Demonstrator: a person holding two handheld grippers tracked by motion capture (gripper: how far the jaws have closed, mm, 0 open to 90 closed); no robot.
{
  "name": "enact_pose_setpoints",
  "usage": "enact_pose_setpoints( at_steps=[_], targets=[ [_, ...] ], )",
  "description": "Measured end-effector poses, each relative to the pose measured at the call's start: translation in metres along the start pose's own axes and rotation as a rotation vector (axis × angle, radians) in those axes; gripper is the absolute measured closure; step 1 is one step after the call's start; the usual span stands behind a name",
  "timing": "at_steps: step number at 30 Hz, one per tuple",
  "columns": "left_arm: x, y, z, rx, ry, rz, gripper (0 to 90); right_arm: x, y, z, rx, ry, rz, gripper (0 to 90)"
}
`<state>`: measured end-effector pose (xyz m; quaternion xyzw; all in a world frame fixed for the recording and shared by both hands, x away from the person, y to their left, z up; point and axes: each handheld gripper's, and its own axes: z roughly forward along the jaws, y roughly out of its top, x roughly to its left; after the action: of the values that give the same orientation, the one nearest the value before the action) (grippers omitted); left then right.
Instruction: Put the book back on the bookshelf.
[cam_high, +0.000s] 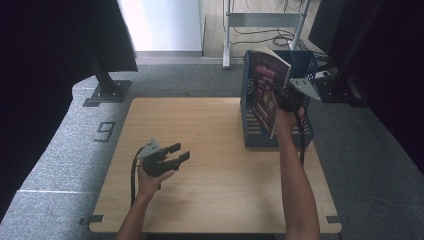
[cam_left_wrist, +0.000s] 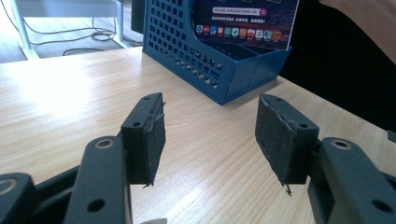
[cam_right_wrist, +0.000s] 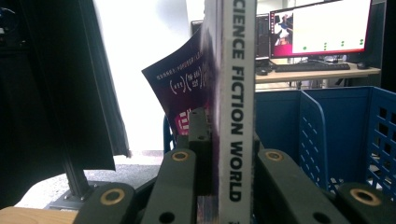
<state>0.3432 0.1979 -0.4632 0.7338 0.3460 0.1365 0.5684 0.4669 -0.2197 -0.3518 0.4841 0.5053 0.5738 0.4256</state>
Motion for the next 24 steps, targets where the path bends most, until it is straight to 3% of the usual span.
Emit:
enact_pose_setpoints(
  at_steps=[17, 24],
  targets=[
    [0.003, -0.002, -0.003, -0.001, 0.003, -0.009, 42.9, -0.003, -0.010, 0.020, 0.011, -0.025, 0.007, 81.7],
    [0.004, -0.002, -0.004, -0.003, 0.007, -0.011, 42.9, -0.004, -0.014, 0.028, 0.005, -0.057, 0.020, 81.7]
  ],
)
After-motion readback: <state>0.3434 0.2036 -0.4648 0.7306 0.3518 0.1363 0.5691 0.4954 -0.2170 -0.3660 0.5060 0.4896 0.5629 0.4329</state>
